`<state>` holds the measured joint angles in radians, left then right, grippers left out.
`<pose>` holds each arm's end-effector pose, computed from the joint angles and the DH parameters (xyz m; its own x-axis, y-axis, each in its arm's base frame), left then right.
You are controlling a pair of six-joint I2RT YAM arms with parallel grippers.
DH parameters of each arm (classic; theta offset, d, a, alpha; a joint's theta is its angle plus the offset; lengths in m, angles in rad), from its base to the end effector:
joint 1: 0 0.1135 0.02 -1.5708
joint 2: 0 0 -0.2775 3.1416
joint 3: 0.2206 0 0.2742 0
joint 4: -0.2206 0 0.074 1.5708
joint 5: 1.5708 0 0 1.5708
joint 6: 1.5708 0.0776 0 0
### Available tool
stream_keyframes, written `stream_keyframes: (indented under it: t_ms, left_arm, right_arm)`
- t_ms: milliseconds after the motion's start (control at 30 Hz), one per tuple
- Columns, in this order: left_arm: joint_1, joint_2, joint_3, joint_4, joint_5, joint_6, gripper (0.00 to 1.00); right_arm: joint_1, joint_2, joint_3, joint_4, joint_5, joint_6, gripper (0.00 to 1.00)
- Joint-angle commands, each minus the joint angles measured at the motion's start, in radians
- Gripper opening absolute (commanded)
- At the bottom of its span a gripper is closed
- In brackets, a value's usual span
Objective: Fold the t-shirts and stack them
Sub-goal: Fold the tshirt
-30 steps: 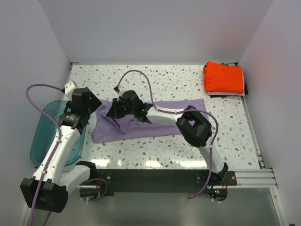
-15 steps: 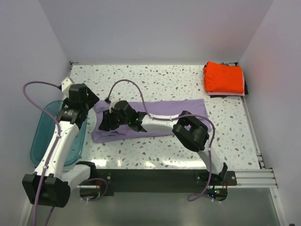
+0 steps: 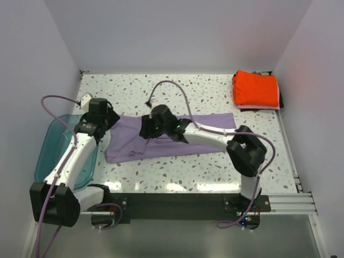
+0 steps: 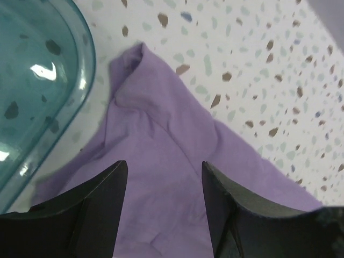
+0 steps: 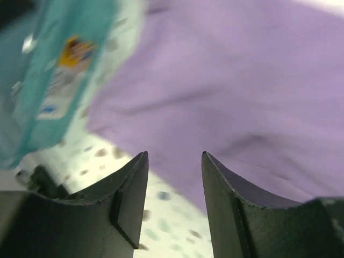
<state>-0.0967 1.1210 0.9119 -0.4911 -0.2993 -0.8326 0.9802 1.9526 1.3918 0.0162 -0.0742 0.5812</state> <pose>0.2877 -0.0049 0.2711 -0.3339 -0.6777 -0.6552 -0.5633 0.7007 -0.4378 0.2800 0.4279 0.2011 -0.7153 -0.0837 -0.6938 -0.5634 0.6564 0.5017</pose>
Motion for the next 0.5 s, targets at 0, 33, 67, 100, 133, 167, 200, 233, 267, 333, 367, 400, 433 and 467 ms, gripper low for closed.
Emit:
stream_keyframes:
  t_ms: [0, 33, 67, 100, 133, 167, 200, 233, 267, 333, 367, 400, 433, 467]
  left_arm:
    - [-0.107, 0.06, -0.048, 0.036, -0.033, -0.114, 0.62]
    - [-0.136, 0.077, -0.059, 0.022, -0.093, -0.178, 0.62]
    - [-0.174, 0.115, -0.064, 0.008, -0.116, -0.216, 0.62]
    - [-0.179, 0.137, -0.08, -0.001, -0.127, -0.256, 0.63]
    - [-0.181, 0.154, -0.093, 0.002, -0.124, -0.317, 0.63]
    - [-0.181, 0.189, -0.105, 0.008, -0.124, -0.342, 0.63]
    - [-0.181, 0.209, -0.123, 0.019, -0.123, -0.364, 0.63]
    - [-0.181, 0.229, -0.125, 0.035, -0.118, -0.397, 0.63]
    - [-0.181, 0.274, -0.123, 0.04, -0.113, -0.41, 0.63]
    - [-0.181, 0.353, -0.099, 0.046, -0.112, -0.43, 0.63]
    - [-0.179, 0.381, -0.085, 0.045, -0.109, -0.437, 0.63]
    - [-0.178, 0.405, -0.058, 0.042, -0.106, -0.441, 0.63]
    - [-0.178, 0.43, -0.041, 0.039, -0.104, -0.441, 0.63]
    - [-0.178, 0.475, -0.025, 0.036, -0.107, -0.444, 0.63]
  right_arm:
    - [-0.182, -0.174, -0.057, -0.271, 0.25, -0.047, 0.49]
    - [-0.213, -0.232, -0.071, -0.319, 0.302, -0.07, 0.52]
    - [-0.269, -0.259, -0.108, -0.358, 0.376, -0.076, 0.54]
    - [-0.297, -0.285, -0.128, -0.419, 0.41, -0.081, 0.55]
    - [-0.322, -0.332, -0.148, -0.438, 0.434, -0.093, 0.57]
    - [-0.368, -0.346, -0.186, -0.453, 0.454, -0.098, 0.58]
    - [-0.386, -0.362, -0.203, -0.475, 0.491, -0.103, 0.59]
    - [-0.403, -0.376, -0.218, -0.482, 0.504, -0.109, 0.6]
    - [-0.419, -0.376, -0.237, -0.49, 0.516, -0.11, 0.6]
    - [-0.457, -0.365, -0.255, -0.504, 0.533, -0.113, 0.61]
    - [-0.48, -0.356, -0.261, -0.501, 0.533, -0.115, 0.61]
    - [-0.494, -0.345, -0.261, -0.496, 0.521, -0.118, 0.61]
    - [-0.503, -0.331, -0.26, -0.495, 0.513, -0.121, 0.61]
    - [-0.52, -0.302, -0.258, -0.495, 0.513, -0.121, 0.61]
